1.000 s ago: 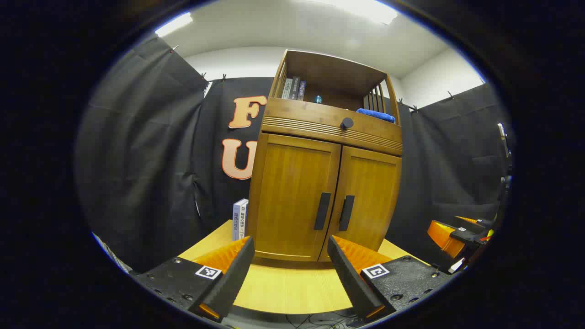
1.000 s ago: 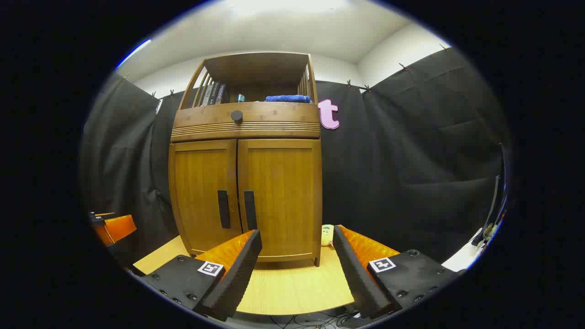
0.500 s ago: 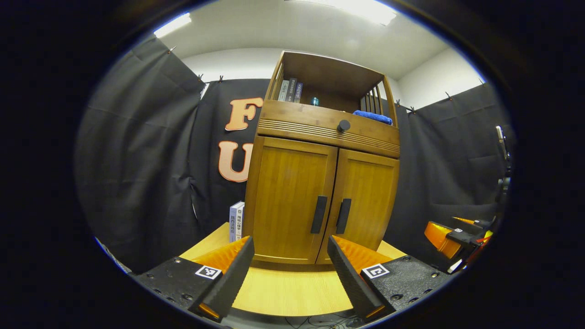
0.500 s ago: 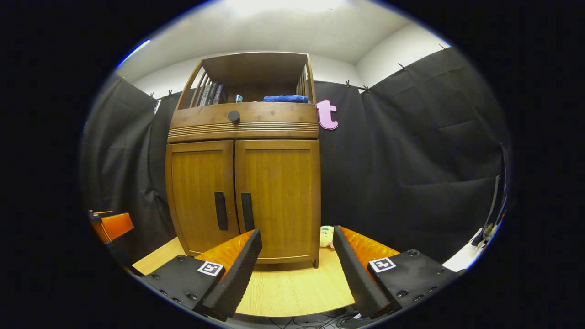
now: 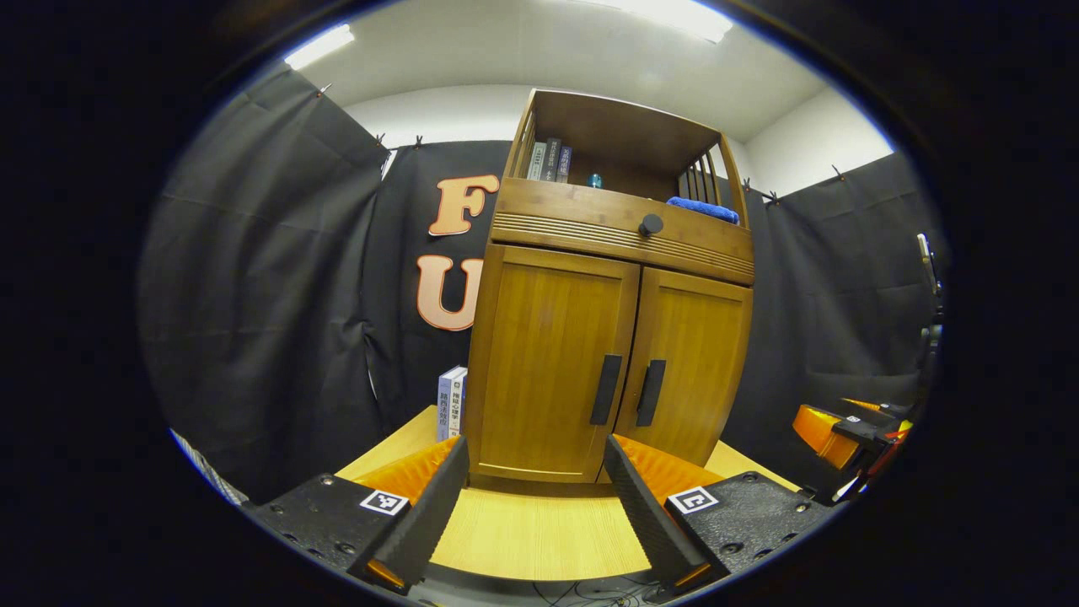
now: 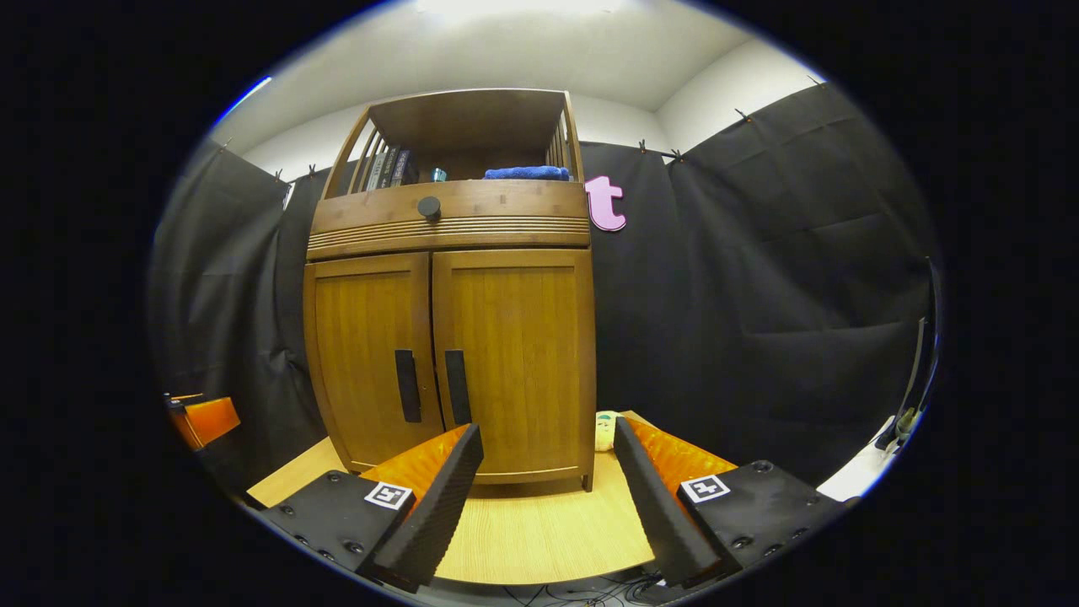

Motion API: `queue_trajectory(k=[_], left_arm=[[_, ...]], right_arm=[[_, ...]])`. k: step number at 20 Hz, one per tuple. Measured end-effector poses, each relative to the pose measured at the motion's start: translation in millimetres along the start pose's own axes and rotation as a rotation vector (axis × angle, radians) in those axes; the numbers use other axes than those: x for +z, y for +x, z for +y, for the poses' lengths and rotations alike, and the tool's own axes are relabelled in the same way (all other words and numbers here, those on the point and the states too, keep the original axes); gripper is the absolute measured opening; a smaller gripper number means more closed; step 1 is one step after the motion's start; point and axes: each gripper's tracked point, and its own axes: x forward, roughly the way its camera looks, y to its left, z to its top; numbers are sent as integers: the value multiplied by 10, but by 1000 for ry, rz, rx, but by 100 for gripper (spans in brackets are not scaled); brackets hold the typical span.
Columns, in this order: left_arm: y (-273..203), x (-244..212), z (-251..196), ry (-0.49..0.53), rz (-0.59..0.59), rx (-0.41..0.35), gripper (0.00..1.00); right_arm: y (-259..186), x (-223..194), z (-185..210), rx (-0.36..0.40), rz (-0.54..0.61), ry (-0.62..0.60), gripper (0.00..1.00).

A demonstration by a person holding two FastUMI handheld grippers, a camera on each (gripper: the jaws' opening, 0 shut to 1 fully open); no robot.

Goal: Open the right door of the double-door shoe cabinet with the right hand, and open the left door with the left hand.

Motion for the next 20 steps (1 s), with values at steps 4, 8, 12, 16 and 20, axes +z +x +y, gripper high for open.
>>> queue_trajectory(k=[4, 8, 12, 16, 20], left_arm=[[2, 15, 34, 4, 0, 12, 96], [-4, 70, 67, 13, -21, 18, 96], [-11, 61, 111, 15, -14, 33, 96], [-17, 66, 197, 21, -16, 58, 96], [5, 72, 330, 13, -13, 102, 96]], right_arm=[[134, -33, 80, 21, 5, 1, 94], [369, -44, 212, 46, 12, 16, 100], [680, -50, 363, 72, 14, 28, 100], [1008, -135, 577, 114, 34, 36, 100], [1307, -121, 803, 151, 57, 42, 100]])
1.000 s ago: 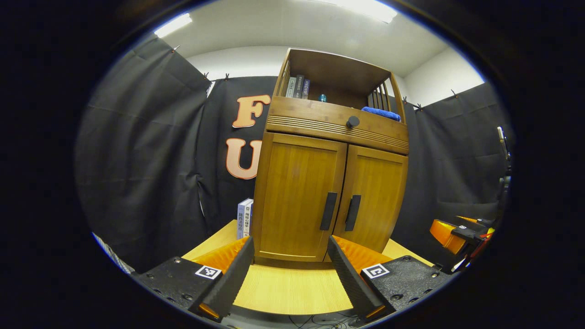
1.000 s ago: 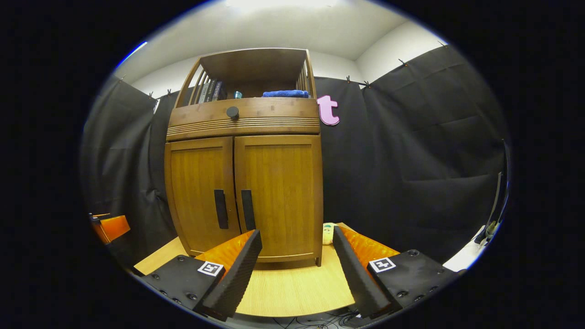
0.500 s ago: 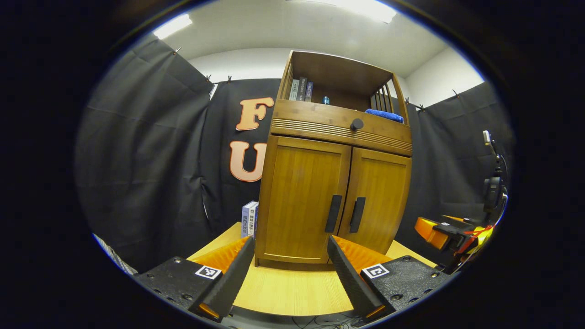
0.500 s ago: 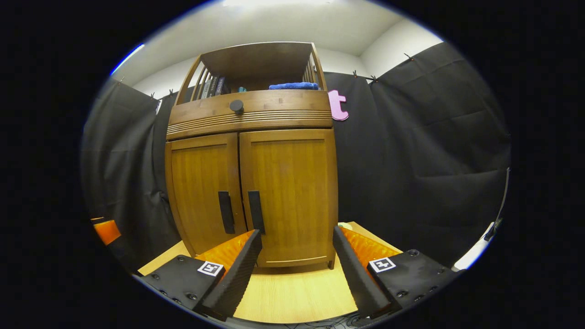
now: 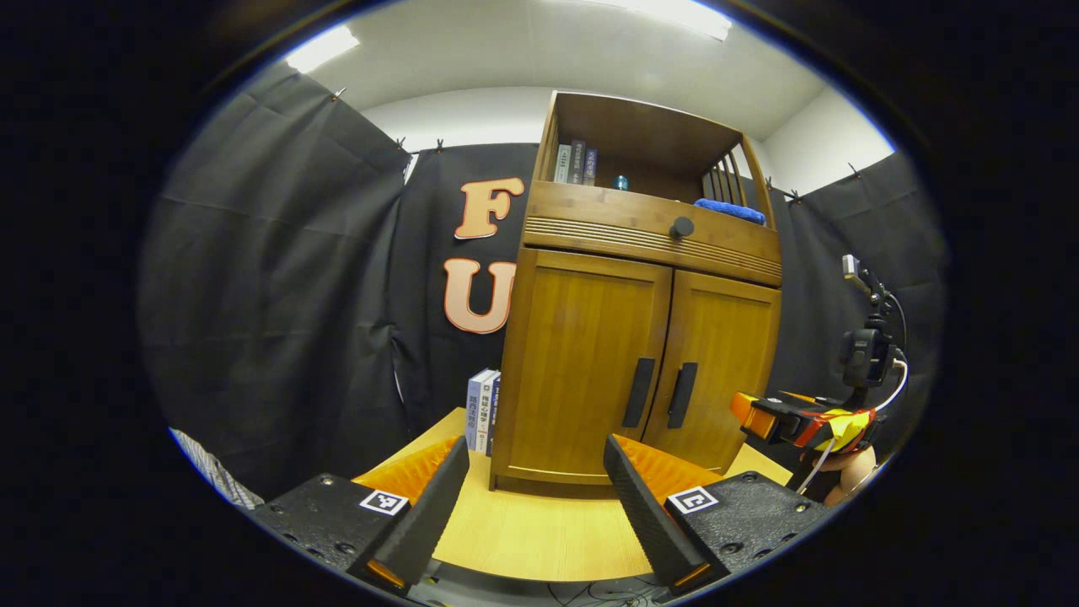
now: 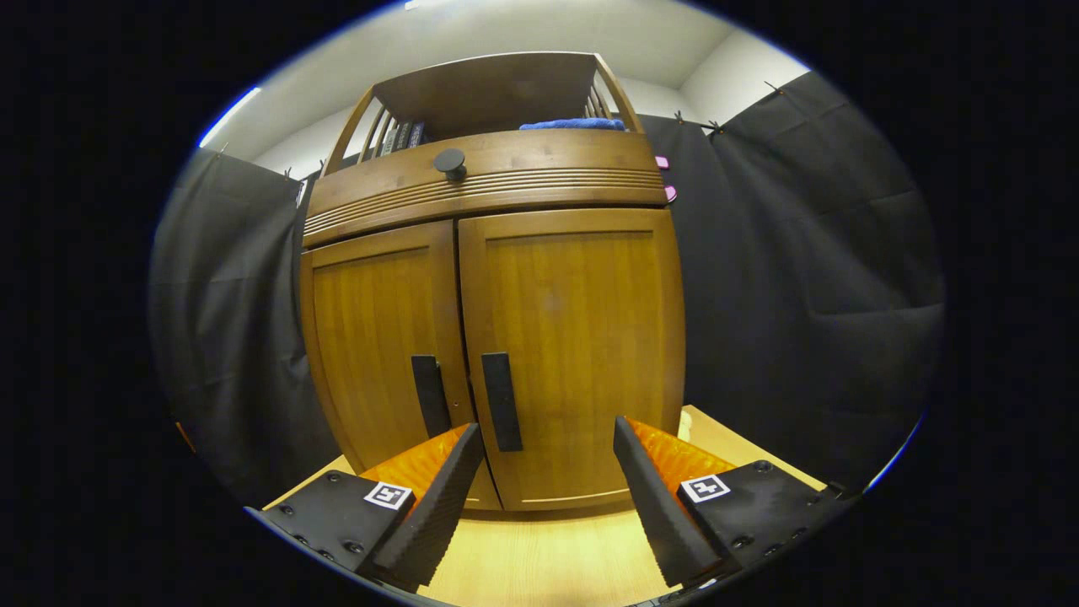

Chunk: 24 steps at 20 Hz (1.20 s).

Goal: Open the right door of the double-door shoe cabinet with the right hand, and open the left door with the left hand.

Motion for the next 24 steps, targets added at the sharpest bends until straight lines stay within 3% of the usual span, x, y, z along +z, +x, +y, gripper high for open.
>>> queue_trajectory(k=[1, 2, 3, 4, 6, 16, 17, 20, 24], left_arm=[[19, 6, 25, 1, -1, 9, 96], [27, 7, 54, 2, -1, 19, 96], [35, 9, 84, 3, -1, 29, 96], [41, 0, 117, 4, 0, 41, 96], [60, -3, 205, 6, 3, 65, 96], [121, 22, 538, 31, 3, 158, 96], [124, 37, 562, 34, 0, 163, 96], [153, 36, 631, 36, -3, 175, 96], [164, 28, 702, 27, 1, 188, 96]], right_arm=[[94, 26, 35, 11, -4, -6, 100], [185, 43, 88, 20, -9, -19, 94], [261, 54, 121, 28, -10, -33, 94], [349, 71, 177, 36, -12, -45, 100], [524, 113, 281, 55, -19, -59, 94], [1162, -9, 448, 59, -14, -77, 91], [1221, -25, 450, 56, -10, -78, 95], [1350, -95, 456, 49, 12, -81, 70], [1407, -116, 463, 39, 19, -81, 65]])
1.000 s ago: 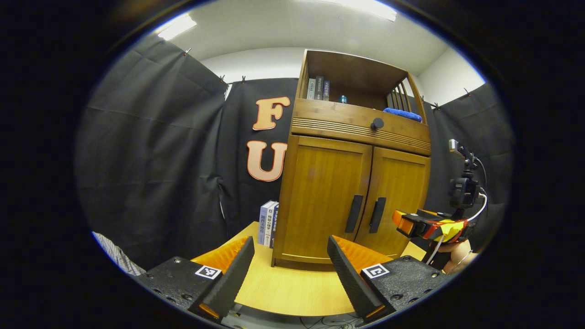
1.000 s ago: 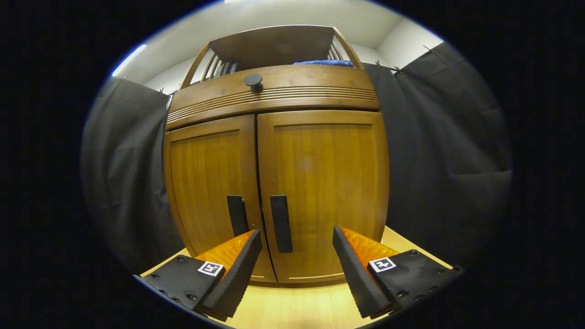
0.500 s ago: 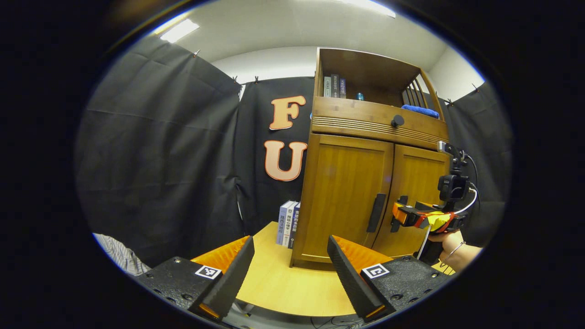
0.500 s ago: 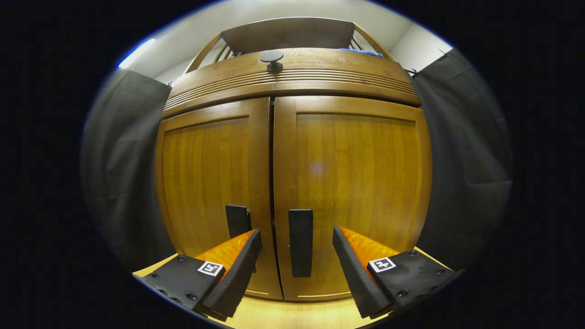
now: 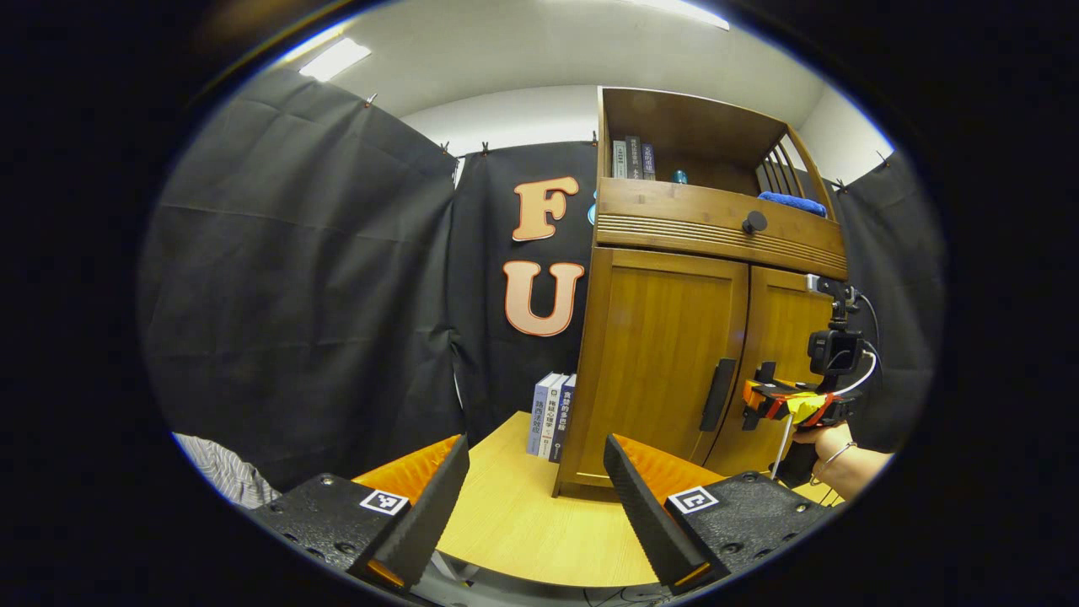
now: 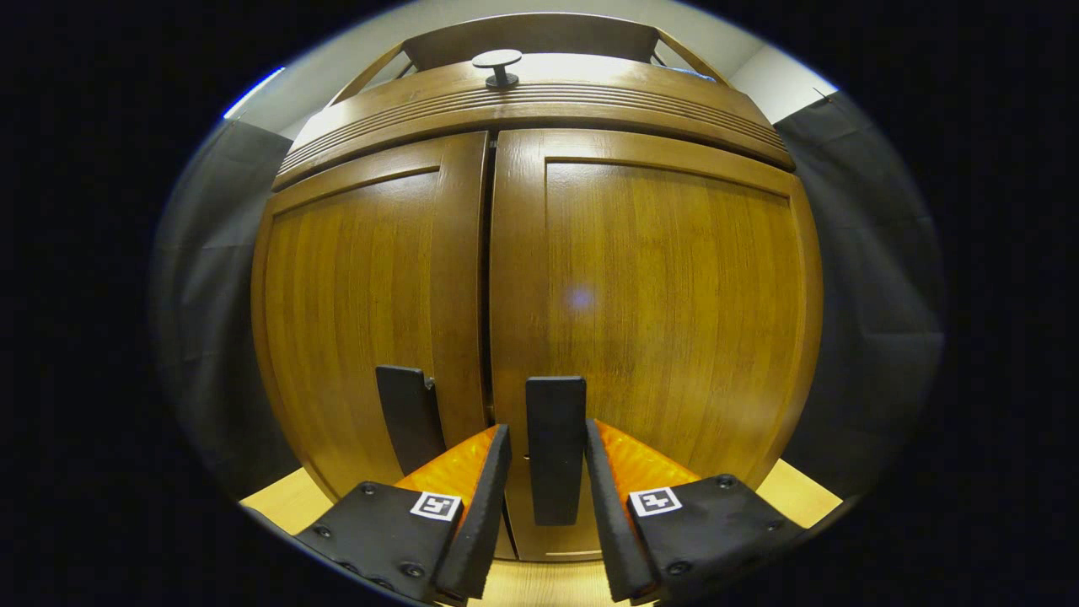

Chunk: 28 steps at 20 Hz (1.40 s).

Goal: Open the right door of the double-door shoe cabinet with the right hand, and open the left door with the left hand.

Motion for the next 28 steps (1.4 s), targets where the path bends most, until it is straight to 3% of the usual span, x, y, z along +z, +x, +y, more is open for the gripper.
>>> queue_trajectory(k=[4, 7, 8, 9, 16, 21, 22, 26, 28], left_arm=[[-8, 31, 10, -15, -10, -1, 96], [-42, 23, 41, -24, -9, -1, 96], [-59, 20, 43, -29, -8, -1, 96], [-70, 24, 49, -35, -8, -2, 96], [-247, 28, 66, -54, -17, -10, 96], [-368, -15, 22, -65, -10, -22, 96], [-386, -19, -4, -66, -8, -27, 96], [-453, 10, -116, -58, -16, -50, 96], [-465, 9, -184, -55, -14, -63, 96]], right_arm=[[3, 7, -61, -36, -10, 9, 47], [-6, 7, -55, -39, -6, 5, 48], [8, 7, -52, -42, -7, 2, 32], [-12, 3, -61, -45, -3, -6, 39], [-133, -34, -84, -30, 57, -25, 27], [-502, -52, -160, 14, 74, -20, 27], [-579, -55, -188, 16, 76, -29, 31], [-854, -67, -306, 5, 65, -44, 23], [-947, -70, -352, -3, 65, -41, 26]])
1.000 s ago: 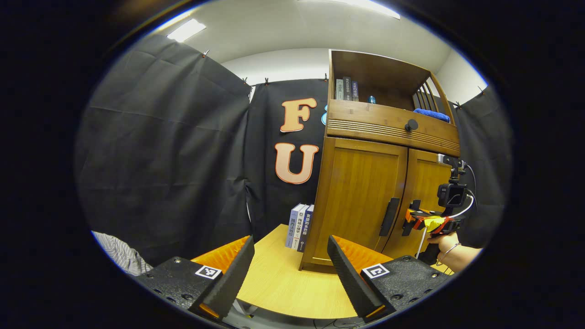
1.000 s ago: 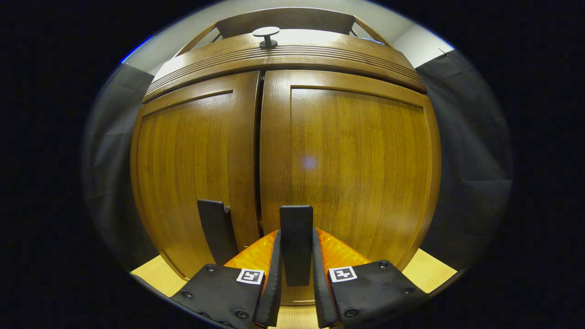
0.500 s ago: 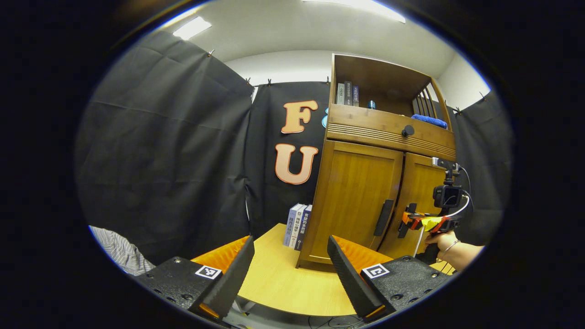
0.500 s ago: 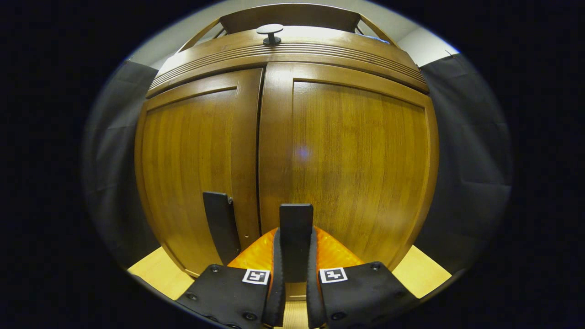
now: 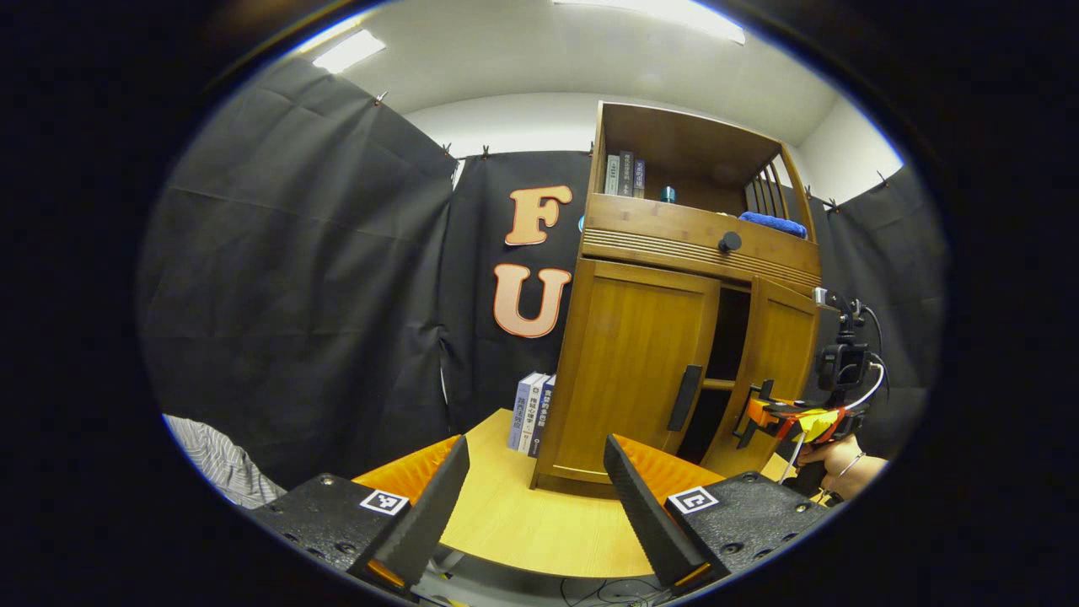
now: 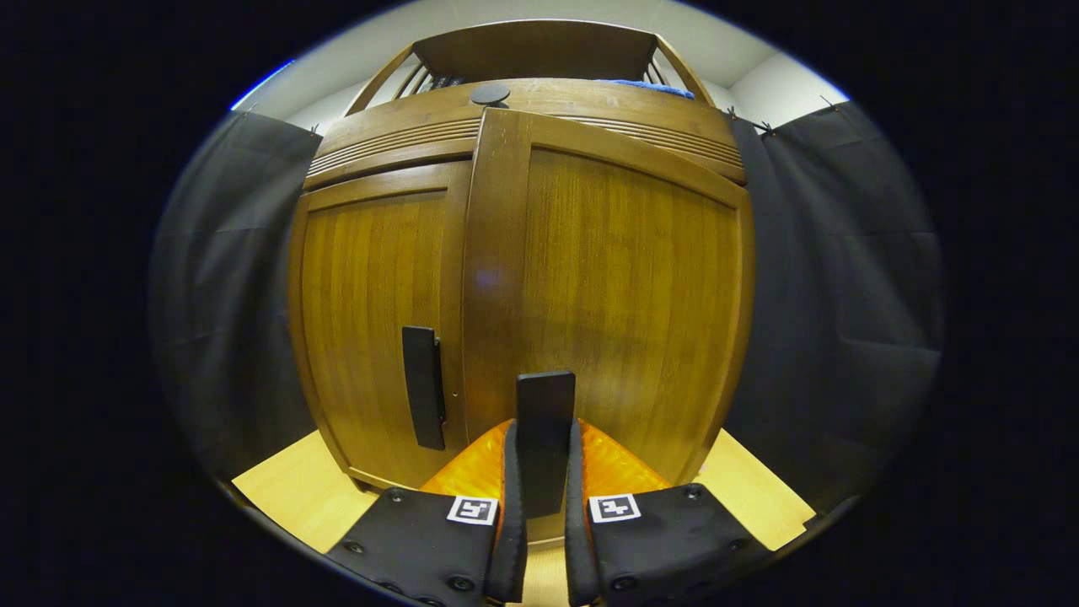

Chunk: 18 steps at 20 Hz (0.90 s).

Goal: Open the right door of the double-door shoe cabinet with the right hand, and open the left door with the left hand.

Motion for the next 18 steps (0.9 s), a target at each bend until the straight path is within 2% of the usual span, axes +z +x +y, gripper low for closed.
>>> queue_trajectory(k=[2, 4, 6, 9, 10, 14, 15, 16, 17, 18], left_arm=[[-35, 9, -60, 4, -1, -11, 96], [-42, 7, -104, 7, -2, -19, 96], [-60, -8, -154, 6, 1, -26, 96], [-79, -44, -233, 5, 10, -38, 96], [-84, -37, -265, 5, 9, -42, 96], [-83, -55, -421, 4, 12, -68, 96], [-80, -67, -469, 3, 15, -78, 96], [-82, -75, -536, 2, 19, -89, 96], [-80, -87, -594, 1, 22, -100, 96], [-89, -97, -655, 2, 25, -111, 96]], right_arm=[[-77, -7, -50, 0, 0, 8, 30], [-156, -30, -97, 1, 0, 14, 26], [-243, -64, -127, -1, 0, 22, 30], [-409, -88, -229, -3, -1, 25, 29], [-427, -110, -263, 4, -3, 31, 22], [-610, -106, -396, -8, -15, 0, 11], [-665, -112, -440, -6, -14, 8, 18], [-701, -112, -475, -6, -11, 22, 14], [-744, -119, -509, -7, -7, 31, 17], [-794, -124, -541, -7, -6, 33, 14]])
